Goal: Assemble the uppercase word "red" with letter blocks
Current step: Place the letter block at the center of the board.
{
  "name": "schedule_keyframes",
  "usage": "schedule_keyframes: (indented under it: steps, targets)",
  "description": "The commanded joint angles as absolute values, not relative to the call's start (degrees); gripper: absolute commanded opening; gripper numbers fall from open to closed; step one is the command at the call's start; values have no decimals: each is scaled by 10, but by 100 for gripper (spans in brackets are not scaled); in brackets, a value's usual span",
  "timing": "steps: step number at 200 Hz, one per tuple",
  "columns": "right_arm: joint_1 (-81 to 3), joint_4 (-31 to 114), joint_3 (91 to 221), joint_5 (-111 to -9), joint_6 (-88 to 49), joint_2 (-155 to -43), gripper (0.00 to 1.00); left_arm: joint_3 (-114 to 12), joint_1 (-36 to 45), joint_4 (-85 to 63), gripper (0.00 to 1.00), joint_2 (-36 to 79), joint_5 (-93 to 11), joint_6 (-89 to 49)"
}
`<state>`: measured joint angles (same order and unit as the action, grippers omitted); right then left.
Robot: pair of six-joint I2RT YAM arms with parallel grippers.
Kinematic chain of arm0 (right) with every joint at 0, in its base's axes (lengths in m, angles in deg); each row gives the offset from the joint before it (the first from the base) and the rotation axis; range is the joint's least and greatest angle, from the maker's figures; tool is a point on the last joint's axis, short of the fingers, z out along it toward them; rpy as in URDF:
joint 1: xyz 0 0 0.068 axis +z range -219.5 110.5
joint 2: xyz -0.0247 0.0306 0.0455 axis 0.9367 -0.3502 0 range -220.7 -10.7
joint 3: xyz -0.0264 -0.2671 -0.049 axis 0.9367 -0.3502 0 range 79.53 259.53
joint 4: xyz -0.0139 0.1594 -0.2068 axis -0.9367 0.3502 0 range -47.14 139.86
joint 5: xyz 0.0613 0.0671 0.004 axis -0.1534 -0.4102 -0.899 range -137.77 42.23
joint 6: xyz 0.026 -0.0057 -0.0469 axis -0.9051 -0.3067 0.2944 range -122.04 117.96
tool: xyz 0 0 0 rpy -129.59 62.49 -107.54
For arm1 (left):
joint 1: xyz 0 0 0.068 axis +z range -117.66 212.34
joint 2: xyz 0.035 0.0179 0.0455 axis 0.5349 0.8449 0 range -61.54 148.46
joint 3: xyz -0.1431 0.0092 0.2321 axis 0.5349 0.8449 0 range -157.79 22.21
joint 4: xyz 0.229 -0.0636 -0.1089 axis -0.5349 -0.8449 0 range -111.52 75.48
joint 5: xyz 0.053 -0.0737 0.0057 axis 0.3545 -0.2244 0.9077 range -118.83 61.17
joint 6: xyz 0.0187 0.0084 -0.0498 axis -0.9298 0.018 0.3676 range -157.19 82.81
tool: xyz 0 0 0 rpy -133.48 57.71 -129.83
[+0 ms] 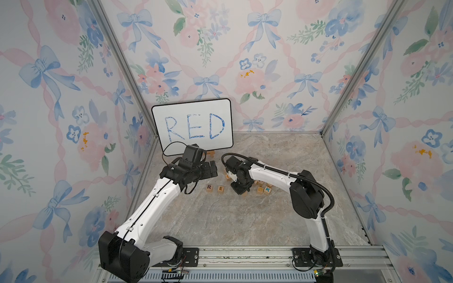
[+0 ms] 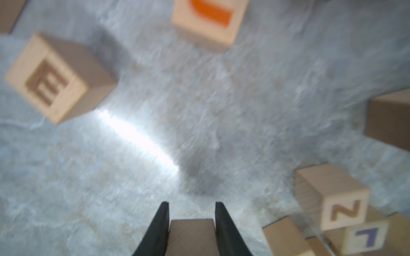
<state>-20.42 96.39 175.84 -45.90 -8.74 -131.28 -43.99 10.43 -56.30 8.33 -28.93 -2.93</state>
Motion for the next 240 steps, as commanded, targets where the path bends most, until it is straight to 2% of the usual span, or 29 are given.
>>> schedule_keyframes:
  steps: [1, 85, 125, 151, 166, 182, 195, 230, 240]
  targets:
    - [-197, 939, 1713, -480, -48, -1270, 27, -465, 115, -559, 98, 81, -295, -46]
    - [-160, 880, 1629, -450, 31, -1224, 27, -479, 147, -547, 98, 94, -320, -30]
    - [-160, 854, 1630, -464, 29, -1240, 33, -474, 148, -542, 98, 97, -330, -24]
    - [-159, 857, 1635, -474, 26, -1250, 44, -471, 148, -542, 98, 95, -331, -25]
    - [-159, 857, 1633, -478, 25, -1246, 57, -471, 149, -542, 98, 97, -333, -25]
    - [-159, 860, 1632, -477, 24, -1241, 59, -473, 149, -542, 98, 100, -333, -26]
    - [-159, 865, 1635, -473, 20, -1230, 65, -477, 149, -542, 98, 104, -333, -26]
    - [-176, 856, 1629, -478, -26, -1160, 99, -484, 149, -542, 98, 116, -336, -34]
    - [-181, 855, 1626, -484, -41, -1143, 97, -484, 149, -542, 98, 120, -335, -40]
